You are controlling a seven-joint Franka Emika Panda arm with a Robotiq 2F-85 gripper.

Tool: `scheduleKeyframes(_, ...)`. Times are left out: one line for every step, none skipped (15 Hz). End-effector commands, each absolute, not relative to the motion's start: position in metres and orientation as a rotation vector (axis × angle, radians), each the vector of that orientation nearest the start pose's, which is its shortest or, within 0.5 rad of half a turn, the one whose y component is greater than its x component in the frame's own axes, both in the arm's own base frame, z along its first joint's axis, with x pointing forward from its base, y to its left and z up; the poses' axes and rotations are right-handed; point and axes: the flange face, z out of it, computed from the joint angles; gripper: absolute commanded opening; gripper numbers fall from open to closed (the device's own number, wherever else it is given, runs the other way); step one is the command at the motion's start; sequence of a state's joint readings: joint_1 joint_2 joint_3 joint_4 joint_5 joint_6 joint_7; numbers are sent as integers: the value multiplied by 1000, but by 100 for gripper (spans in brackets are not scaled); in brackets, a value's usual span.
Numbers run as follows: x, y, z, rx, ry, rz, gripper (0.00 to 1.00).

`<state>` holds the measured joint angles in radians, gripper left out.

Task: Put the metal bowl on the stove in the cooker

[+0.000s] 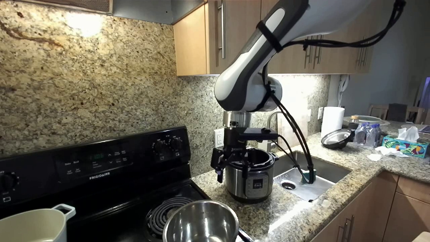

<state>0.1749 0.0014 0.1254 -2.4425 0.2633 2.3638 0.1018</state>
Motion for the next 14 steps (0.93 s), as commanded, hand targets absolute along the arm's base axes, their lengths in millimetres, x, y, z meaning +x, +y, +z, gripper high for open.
scheduleKeyframes(449,157,277,-2969,-58,206,100)
scheduleKeyframes(446,162,270,-2972,-77,222,100)
scheduleKeyframes(444,167,264,-2969,-92,235,100)
scheduleKeyframes(443,172,259,-2955,-75,231,100)
scheduleKeyframes(443,176,254,-2932,-47,222,100)
scheduleKeyframes(444,178,250,-2912,30,185,100)
scheduleKeyframes(444,181,245,-2892,61,166,100)
scheduleKeyframes(445,181,242,-2886,101,149,100)
scheduleKeyframes(446,180,238,-2879,121,137,100)
scheduleKeyframes(446,175,237,-2894,153,120,100)
scheduleKeyframes(446,172,234,-2905,155,114,100)
scheduleKeyframes(447,170,231,-2913,174,104,100)
scheduleKeyframes(447,167,228,-2916,188,101,100)
scheduleKeyframes(447,166,226,-2905,151,106,100)
